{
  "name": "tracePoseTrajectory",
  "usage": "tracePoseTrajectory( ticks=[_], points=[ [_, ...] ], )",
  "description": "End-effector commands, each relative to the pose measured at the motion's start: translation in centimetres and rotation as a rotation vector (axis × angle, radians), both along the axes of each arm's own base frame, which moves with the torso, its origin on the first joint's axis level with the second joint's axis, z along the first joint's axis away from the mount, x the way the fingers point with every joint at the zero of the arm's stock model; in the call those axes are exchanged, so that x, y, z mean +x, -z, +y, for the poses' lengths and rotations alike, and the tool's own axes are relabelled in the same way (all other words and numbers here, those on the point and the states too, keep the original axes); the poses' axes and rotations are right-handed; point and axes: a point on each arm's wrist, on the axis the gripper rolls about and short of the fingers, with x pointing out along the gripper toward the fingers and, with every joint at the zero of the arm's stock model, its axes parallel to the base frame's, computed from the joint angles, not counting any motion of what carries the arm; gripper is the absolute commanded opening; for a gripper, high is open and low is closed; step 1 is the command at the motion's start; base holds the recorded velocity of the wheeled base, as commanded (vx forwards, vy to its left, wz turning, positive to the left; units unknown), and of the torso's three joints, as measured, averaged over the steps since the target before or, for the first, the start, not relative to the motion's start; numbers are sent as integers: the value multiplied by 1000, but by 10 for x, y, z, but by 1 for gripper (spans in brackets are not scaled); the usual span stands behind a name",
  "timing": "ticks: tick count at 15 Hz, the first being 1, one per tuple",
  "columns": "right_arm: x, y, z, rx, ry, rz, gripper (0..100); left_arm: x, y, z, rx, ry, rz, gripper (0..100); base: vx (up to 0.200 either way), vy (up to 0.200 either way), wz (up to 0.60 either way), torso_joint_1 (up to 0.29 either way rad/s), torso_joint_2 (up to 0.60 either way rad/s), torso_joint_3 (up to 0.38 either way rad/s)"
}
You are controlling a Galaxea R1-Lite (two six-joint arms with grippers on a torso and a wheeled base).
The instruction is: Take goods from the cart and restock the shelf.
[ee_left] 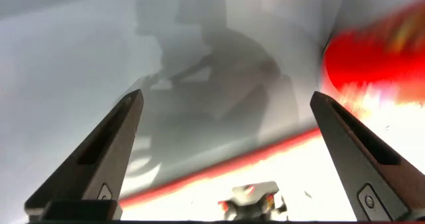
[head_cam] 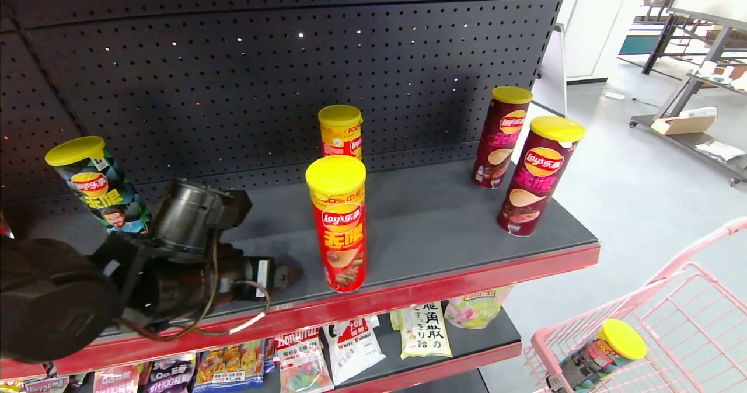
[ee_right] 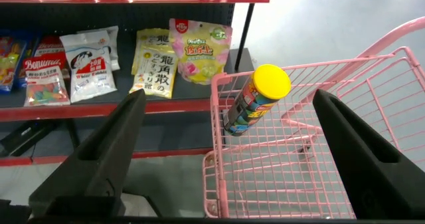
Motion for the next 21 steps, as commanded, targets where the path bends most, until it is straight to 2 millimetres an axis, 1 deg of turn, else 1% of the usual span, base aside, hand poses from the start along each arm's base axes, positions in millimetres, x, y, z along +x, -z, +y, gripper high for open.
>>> tracePoseTrajectory(
  ticks=[1, 2, 3, 4, 5, 6, 7, 8, 9, 12, 17, 18, 20, 21],
  points=[
    [11, -7, 2, -4, -5, 70, 100, -81, -42, 60, 78, 6, -65, 100, 0, 0, 0, 0, 0, 0],
    [14, -10, 2, 3, -3, 86, 100, -109, -51, 75, 119, 22, -32, 100, 0, 0, 0, 0, 0, 0],
    [16, -11, 3, 6, -1, 103, 100, -126, -57, 83, 123, 44, -12, 100, 0, 0, 0, 0, 0, 0],
    [19, -12, 3, 10, 2, 125, 100, -151, -63, 91, 93, 84, 15, 100, 0, 0, 0, 0, 0, 0],
    [22, -16, 3, 8, 7, 135, 100, -175, -67, 98, 42, 122, -26, 100, 0, 0, 0, 0, 0, 0],
    [25, -18, 4, 2, 11, 150, 100, -188, -68, 102, 41, 127, -43, 100, 0, 0, 0, 0, 0, 0],
    [29, -20, 4, 0, 15, 163, 100, -199, -70, 106, 54, 134, -21, 100, 0, 0, 0, 0, 0, 0],
    [32, -24, 4, 0, 17, 168, 100, -205, -72, 108, 63, 135, -4, 100, 0, 0, 0, 0, 0, 0],
    [33, -26, 4, -5, 22, 167, 100, -207, -71, 109, 66, 127, -7, 100, 0, 0, 0, 0, 0, 0],
    [30, -27, 3, -19, 64, 151, 100, -214, -70, 113, 103, 63, -51, 100, 0, 0, 0, 0, 0, 0],
    [28, -24, 1, -42, 131, 144, 100, -237, -56, 121, 92, 57, -123, 100, 0, 0, 0, 0, 0, 0],
    [26, -23, 1, -41, 130, 141, 100, -240, -54, 122, 91, 56, -132, 100, 0, 0, 0, 0, 0, 0],
    [26, -22, 1, -44, 129, 144, 100, -240, -53, 122, 116, 56, -131, 100, 0, 0, 0, 0, 0, 0],
    [26, -22, 1, -44, 131, 143, 100, -239, -52, 122, 126, 53, -127, 100, -200, 0, 0, 2, 2, 2]
  ],
)
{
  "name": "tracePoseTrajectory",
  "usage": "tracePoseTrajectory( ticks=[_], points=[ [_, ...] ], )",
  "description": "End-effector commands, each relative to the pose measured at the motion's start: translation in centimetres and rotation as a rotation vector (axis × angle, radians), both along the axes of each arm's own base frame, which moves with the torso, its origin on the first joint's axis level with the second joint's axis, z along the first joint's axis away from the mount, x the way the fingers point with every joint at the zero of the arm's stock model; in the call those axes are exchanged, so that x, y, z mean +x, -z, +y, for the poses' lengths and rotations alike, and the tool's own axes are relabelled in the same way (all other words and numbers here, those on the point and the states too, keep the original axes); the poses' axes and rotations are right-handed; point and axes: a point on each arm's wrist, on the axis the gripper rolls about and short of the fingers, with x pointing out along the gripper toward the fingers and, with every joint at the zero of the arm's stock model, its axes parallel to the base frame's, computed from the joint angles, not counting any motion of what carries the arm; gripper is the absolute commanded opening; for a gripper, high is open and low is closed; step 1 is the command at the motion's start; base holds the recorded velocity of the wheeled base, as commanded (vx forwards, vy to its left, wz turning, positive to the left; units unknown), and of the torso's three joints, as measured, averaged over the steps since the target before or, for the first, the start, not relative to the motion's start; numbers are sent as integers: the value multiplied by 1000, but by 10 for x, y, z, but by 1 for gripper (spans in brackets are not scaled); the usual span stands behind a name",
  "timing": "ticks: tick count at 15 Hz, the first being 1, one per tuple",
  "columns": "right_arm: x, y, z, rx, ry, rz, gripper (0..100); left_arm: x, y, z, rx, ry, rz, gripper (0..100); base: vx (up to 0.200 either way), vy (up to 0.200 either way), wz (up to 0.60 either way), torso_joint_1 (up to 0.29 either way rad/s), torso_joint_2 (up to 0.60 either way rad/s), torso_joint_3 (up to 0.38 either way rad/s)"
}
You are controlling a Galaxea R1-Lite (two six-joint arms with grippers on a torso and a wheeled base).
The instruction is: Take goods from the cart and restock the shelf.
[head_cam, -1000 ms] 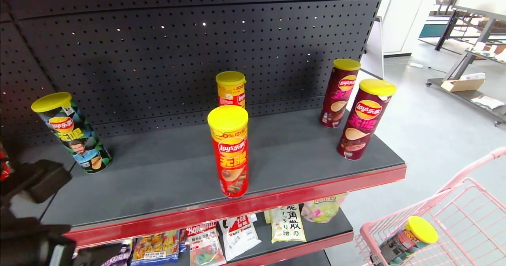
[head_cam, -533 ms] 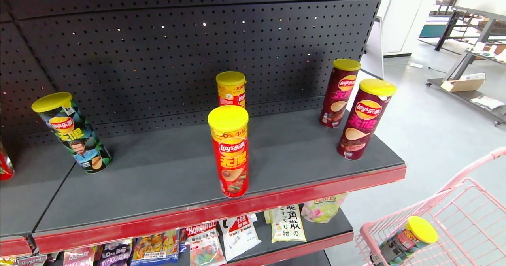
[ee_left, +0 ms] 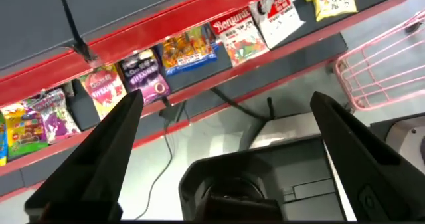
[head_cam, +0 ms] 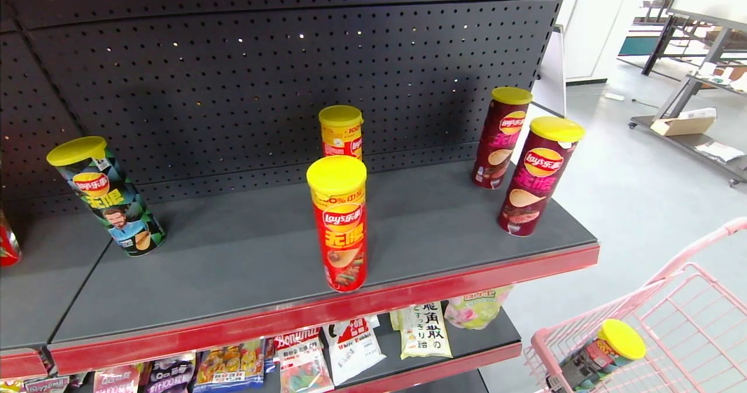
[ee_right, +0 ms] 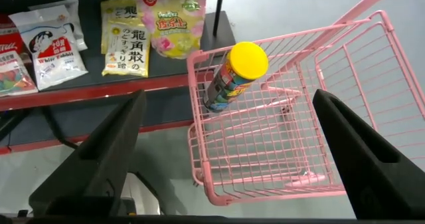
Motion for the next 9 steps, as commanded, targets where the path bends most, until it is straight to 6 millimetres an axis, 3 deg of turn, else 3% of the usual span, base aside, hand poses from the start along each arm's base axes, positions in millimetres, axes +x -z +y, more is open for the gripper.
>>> tracePoseTrajectory(
  ticks=[1, 3, 6, 9],
  points=[
    [-1, 0, 0, -1, 0, -2, 100, -2, 2, 1, 2, -2, -7, 100, -200, 0, 0, 12, 7, 7],
    [-1, 1, 0, -2, -1, 0, 100, -2, 6, 1, 4, -1, -6, 100, -200, 0, 0, 7, 10, 0],
    [-1, 1, 0, -10, -3, 3, 100, -1, 13, 0, 10, 15, -59, 100, 0, 0, 0, 0, 0, 0],
    [-1, 5, 0, -39, -14, 16, 100, -4, 14, 1, -5, 25, -89, 100, 0, 0, -600, 9, 1, 2]
  ],
)
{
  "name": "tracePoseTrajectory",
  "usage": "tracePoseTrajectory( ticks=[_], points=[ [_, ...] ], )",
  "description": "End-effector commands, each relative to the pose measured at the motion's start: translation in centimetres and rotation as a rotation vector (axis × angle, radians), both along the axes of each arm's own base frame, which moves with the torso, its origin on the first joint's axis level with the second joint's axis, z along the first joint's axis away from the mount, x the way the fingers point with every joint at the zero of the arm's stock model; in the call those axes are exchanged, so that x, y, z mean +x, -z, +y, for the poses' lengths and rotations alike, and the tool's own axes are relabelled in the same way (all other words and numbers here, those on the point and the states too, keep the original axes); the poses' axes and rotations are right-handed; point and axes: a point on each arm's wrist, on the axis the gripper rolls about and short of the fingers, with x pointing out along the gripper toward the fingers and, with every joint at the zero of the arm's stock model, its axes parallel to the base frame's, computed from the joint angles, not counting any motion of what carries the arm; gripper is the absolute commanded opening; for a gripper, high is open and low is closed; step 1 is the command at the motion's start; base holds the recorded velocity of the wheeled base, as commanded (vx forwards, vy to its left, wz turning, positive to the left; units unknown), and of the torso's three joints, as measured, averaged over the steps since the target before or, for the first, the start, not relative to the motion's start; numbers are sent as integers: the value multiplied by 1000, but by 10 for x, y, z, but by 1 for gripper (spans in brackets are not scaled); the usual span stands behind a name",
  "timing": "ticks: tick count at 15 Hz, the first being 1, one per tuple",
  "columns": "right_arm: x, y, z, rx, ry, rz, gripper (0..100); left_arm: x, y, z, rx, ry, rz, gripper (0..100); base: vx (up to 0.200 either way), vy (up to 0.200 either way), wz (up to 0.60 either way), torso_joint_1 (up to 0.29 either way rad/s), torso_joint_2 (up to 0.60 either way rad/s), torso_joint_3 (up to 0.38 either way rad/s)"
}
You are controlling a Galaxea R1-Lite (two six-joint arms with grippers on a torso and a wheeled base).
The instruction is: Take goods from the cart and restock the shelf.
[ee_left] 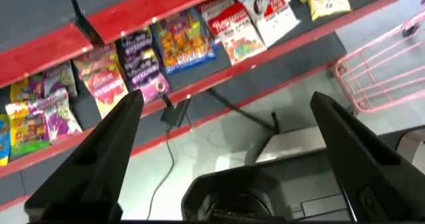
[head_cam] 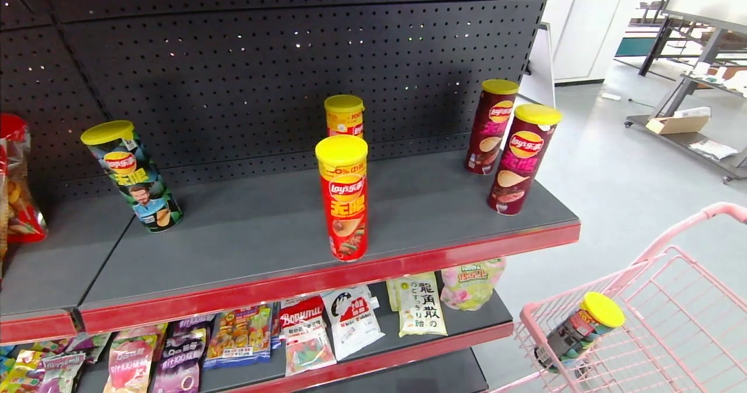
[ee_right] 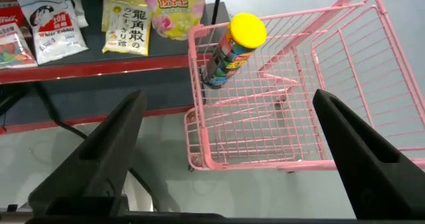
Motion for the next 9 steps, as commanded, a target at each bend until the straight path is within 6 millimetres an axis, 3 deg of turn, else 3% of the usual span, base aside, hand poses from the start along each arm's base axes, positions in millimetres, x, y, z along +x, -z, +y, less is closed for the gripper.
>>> tracePoseTrajectory(
  ticks=[1, 8, 9],
  points=[
    [-1, 2, 0, -4, 0, 3, 100, -4, 1, 1, -6, 8, -20, 100, 0, 0, -600, -7, 2, 7],
    [0, 3, 0, -5, 3, 12, 100, -8, 3, 3, -12, 12, -33, 100, 0, 0, -600, 5, 0, 2],
    [0, 3, 0, -5, 3, 12, 100, -8, 3, 3, -14, 9, -34, 100, 0, 0, 0, 0, 0, 0]
  ],
)
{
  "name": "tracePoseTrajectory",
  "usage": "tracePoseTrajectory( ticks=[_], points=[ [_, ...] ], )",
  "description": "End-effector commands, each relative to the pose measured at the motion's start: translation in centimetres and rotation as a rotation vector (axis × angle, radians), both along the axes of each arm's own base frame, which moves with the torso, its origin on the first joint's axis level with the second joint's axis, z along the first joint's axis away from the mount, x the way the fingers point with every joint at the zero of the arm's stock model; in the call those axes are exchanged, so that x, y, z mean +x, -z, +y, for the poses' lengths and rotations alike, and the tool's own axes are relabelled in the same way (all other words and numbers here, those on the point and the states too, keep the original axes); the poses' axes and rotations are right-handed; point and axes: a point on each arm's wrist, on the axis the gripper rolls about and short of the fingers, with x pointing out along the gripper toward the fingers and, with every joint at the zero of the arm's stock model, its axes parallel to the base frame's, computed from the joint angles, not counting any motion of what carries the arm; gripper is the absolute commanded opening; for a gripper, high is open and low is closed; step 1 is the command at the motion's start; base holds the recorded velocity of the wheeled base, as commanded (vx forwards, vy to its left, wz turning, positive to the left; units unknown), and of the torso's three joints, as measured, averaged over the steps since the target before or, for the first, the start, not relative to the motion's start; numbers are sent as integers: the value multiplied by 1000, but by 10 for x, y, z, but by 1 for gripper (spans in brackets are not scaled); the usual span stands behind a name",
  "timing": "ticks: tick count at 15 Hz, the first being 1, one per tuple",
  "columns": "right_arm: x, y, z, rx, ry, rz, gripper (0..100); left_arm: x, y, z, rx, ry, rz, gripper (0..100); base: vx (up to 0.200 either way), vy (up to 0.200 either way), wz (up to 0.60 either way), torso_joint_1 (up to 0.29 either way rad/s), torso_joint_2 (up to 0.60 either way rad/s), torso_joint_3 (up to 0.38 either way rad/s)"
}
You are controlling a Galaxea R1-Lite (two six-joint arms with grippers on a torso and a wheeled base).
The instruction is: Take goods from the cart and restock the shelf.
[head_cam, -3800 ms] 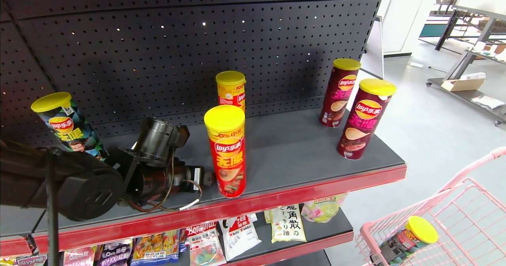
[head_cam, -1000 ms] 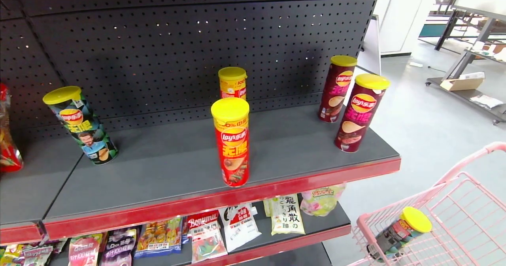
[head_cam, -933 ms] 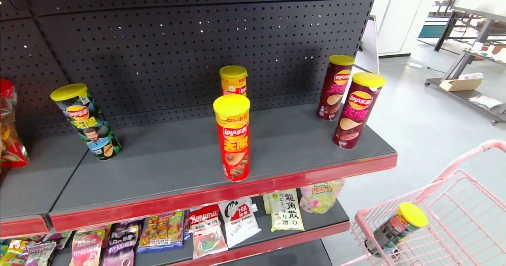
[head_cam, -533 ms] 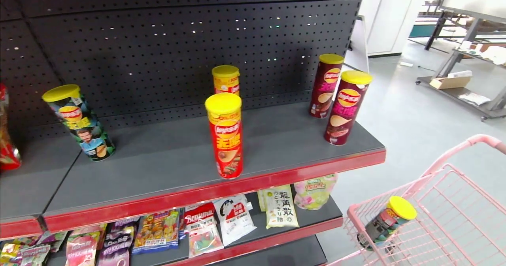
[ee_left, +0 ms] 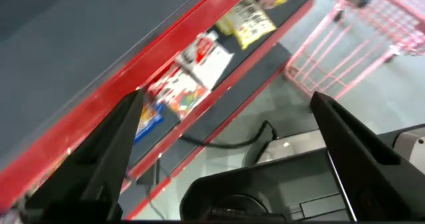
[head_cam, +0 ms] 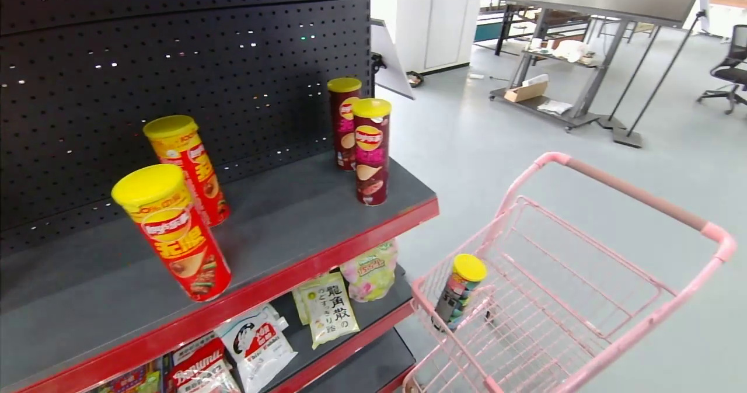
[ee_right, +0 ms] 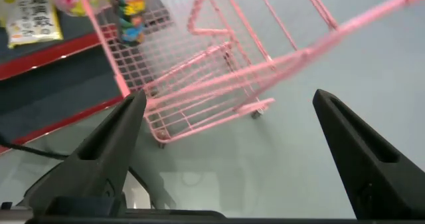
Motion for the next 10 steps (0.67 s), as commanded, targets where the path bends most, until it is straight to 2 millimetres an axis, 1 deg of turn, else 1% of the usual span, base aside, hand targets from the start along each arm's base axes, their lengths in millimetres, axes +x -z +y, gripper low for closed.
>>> tracePoseTrajectory(
  ticks=[1, 4, 7, 10],
  points=[
    [0, 2, 0, 0, -2, 5, 100, -1, 0, 0, -1, -5, -7, 100, 0, 0, 0, 0, 0, 0],
    [-3, 7, 0, -1, 4, -2, 100, -4, 0, 2, -8, -15, -30, 100, 0, 0, 0, 0, 0, 0],
    [-3, 7, 0, -1, 8, 0, 100, -6, 1, 2, -9, -18, -36, 100, 0, 0, 0, -136, 315, 175],
    [-6, 12, -1, -1, 8, -2, 100, -6, 0, 2, -5, -22, -40, 100, 0, 0, 0, -137, 341, 198]
  ],
)
